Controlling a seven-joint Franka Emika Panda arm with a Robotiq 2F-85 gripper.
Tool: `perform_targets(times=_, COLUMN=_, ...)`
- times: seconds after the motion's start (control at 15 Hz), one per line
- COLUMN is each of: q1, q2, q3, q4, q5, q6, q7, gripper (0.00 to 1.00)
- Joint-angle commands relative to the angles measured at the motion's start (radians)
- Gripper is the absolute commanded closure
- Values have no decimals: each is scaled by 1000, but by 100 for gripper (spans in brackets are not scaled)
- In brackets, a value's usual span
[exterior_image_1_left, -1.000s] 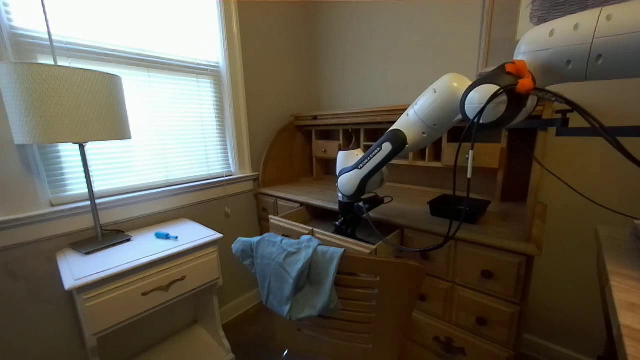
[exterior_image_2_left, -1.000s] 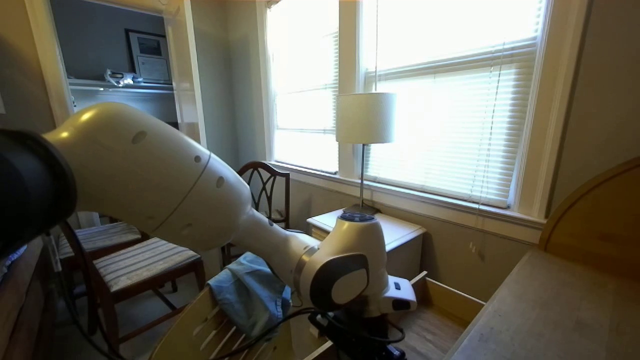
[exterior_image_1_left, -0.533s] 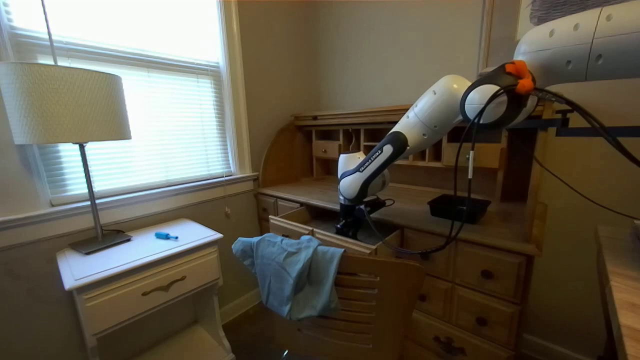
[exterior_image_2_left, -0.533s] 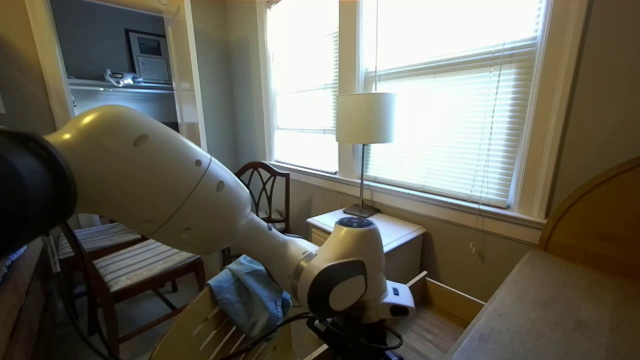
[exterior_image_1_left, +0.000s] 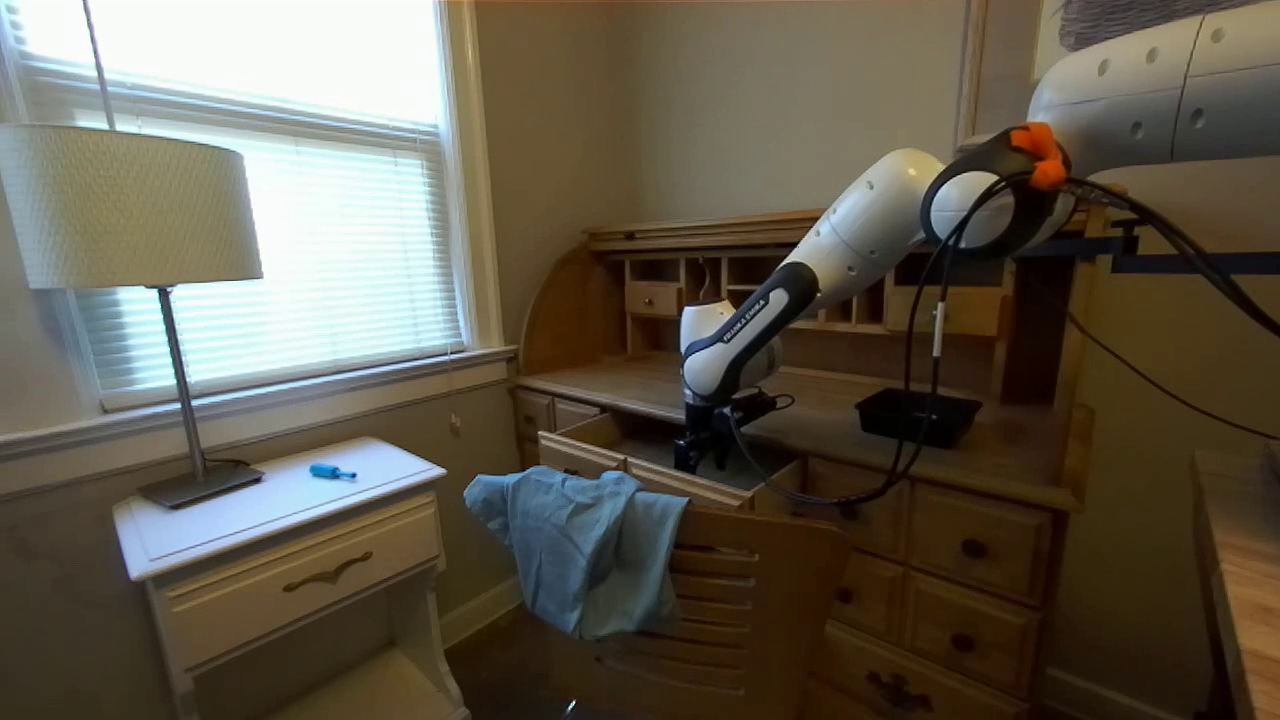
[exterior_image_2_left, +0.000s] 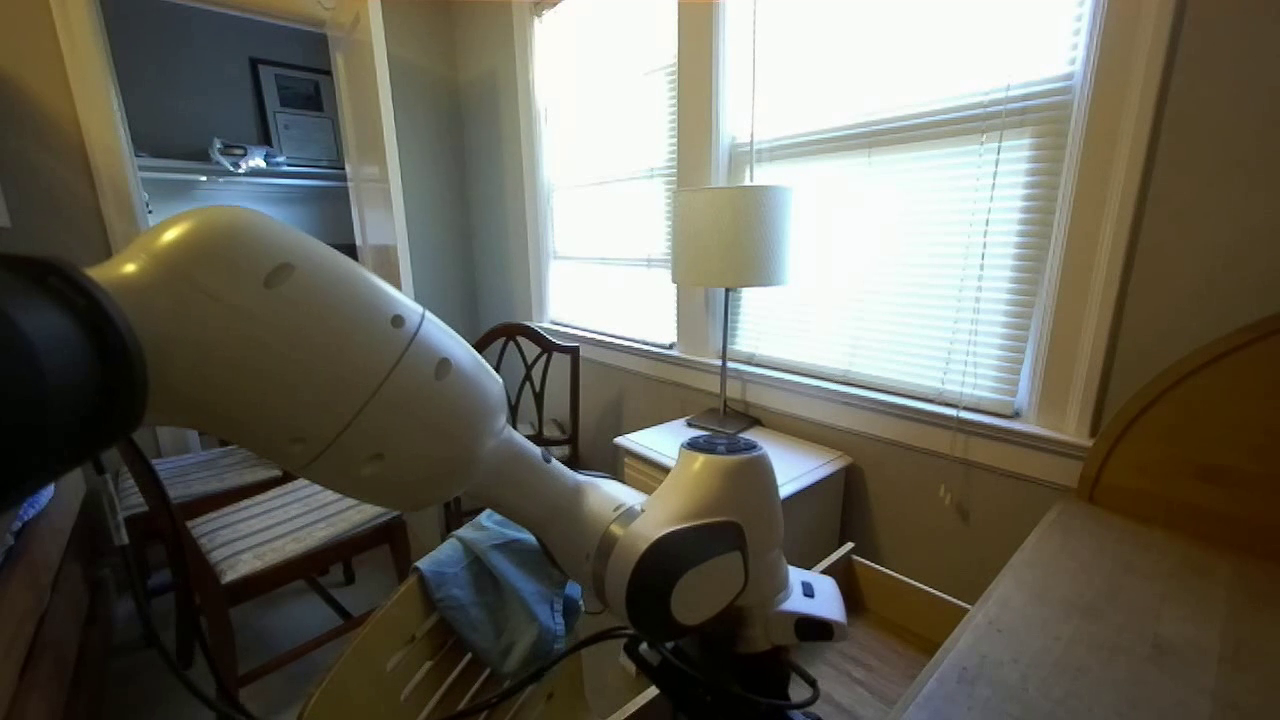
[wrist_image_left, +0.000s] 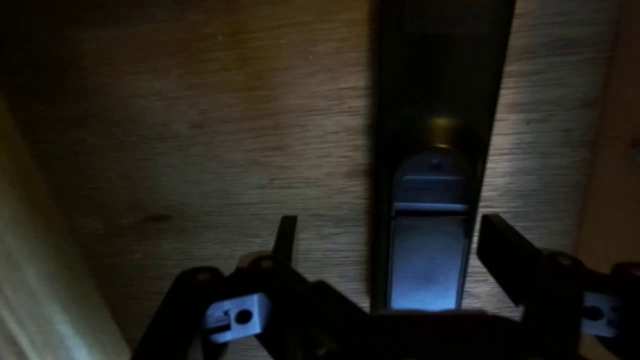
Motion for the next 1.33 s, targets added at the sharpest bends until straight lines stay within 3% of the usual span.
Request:
perform_targets(times=0.0, q1=-13, q2=-34, q3=-48, q4=-8, q5=3, q6=-21, q7=81, gripper=0)
perform_targets(times=0.33, q1=-20, q2=-89, q3=-54, q4=-21, q5=7, q6=-13, q7=98, gripper=0)
perform_targets(times=0.73, q1=-63, q2=-167, q3=20, q4=-63, q5=26, q6=56, q7=-41, gripper=0)
perform_targets(times=1.0, q1=-128, q2=-226, q3=121, q4=-88, q5=46, q6=159, q7=-235, gripper=0)
perform_targets(times=1.13, q1=-166, q2=-251, q3=192, q4=-98, q5=64, q6=155, q7=-295, gripper=0)
perform_targets(times=1.2, q1=-135, q2=-188, q3=131, q4=-11, q5=28, q6=132, q7=-216, gripper=0)
perform_targets(times=1.27, q1=-143, q2=-195, q3=142, q4=-12, q5=28, q6=132, q7=-227, gripper=0)
